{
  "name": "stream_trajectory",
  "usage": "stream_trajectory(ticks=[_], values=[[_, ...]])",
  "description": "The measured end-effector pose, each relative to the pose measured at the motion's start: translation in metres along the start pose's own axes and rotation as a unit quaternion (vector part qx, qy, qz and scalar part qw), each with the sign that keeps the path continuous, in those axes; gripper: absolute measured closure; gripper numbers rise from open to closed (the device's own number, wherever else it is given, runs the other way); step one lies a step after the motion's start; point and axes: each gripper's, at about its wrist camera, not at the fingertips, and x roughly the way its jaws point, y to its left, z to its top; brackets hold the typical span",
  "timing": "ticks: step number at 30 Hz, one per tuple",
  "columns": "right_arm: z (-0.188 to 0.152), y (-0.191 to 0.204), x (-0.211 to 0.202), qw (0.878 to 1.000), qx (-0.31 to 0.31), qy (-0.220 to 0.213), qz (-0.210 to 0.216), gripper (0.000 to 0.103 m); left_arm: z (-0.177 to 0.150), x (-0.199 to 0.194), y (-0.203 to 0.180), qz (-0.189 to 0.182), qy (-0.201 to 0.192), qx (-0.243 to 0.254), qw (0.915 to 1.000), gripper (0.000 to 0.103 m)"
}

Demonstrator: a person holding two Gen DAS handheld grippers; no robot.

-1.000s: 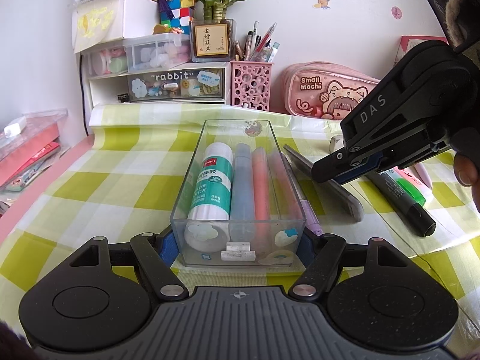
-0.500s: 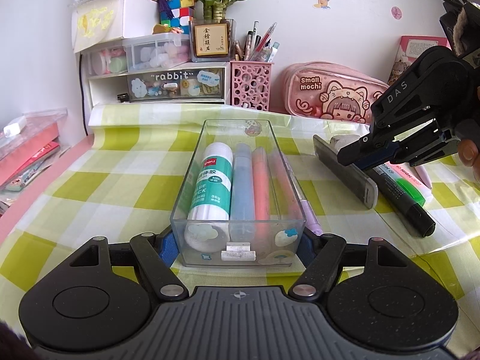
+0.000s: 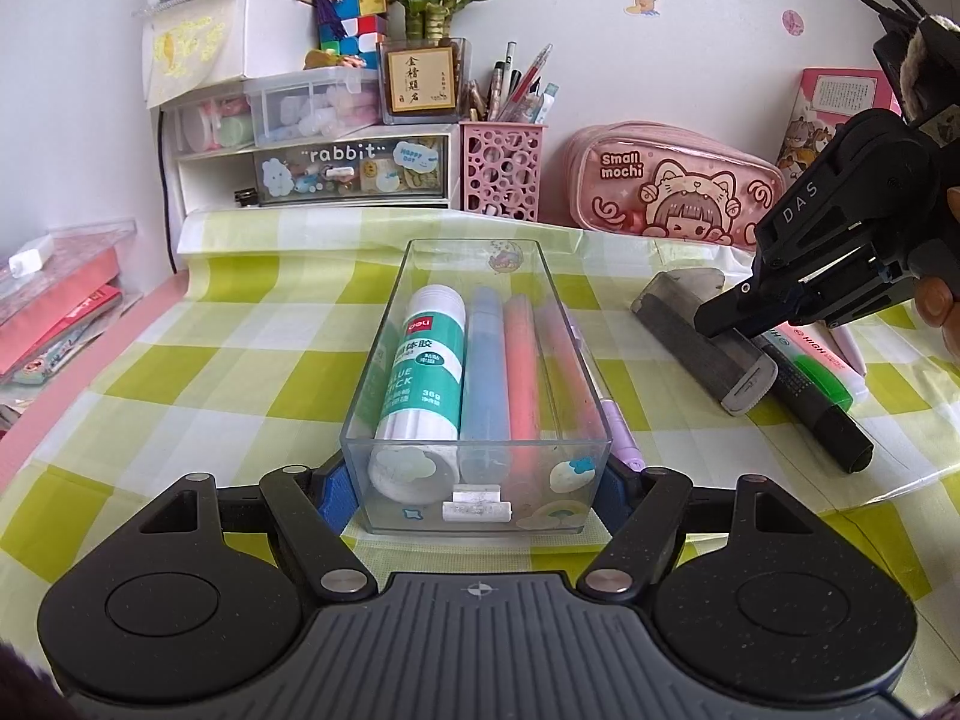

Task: Organize stationery
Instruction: 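Lower the pencil-lead case into the clear tray and open the right gripper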

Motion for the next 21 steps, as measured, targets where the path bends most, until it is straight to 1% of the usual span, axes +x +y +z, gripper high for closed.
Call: stream_trajectory(ticks=[2, 4, 9, 13, 19, 21], values=[[-0.001, 0.009, -0.001, 1.0, -0.015, -0.002, -0.018, 0.103, 0.0, 0.0, 0.0, 0.0, 0.0, 0.001, 1.0, 0.03], [-0.001, 0.016, -0.004, 0.999, -0.016, -0.009, -0.026, 0.103, 0.0, 0.0, -0.001, 0.001, -0.001, 0.001, 1.0, 0.03], [-0.006, 0.034, -0.015, 1.0, -0.005, -0.024, -0.02, 0.103, -0.002, -0.001, -0.004, 0.006, -0.004, 0.003, 1.0, 0.031], [-0.009, 0.059, -0.029, 0.999, 0.003, -0.035, -0.008, 0.103, -0.003, -0.001, -0.007, 0.011, -0.006, 0.004, 0.9999, 0.03], [-0.013, 0.093, -0.029, 1.0, 0.016, -0.024, -0.003, 0.103, -0.004, -0.003, -0.009, 0.017, -0.009, 0.005, 0.9998, 0.03], [-0.013, 0.103, -0.026, 1.0, 0.012, -0.024, -0.014, 0.103, -0.004, -0.003, -0.01, 0.018, -0.01, 0.005, 0.9998, 0.03]])
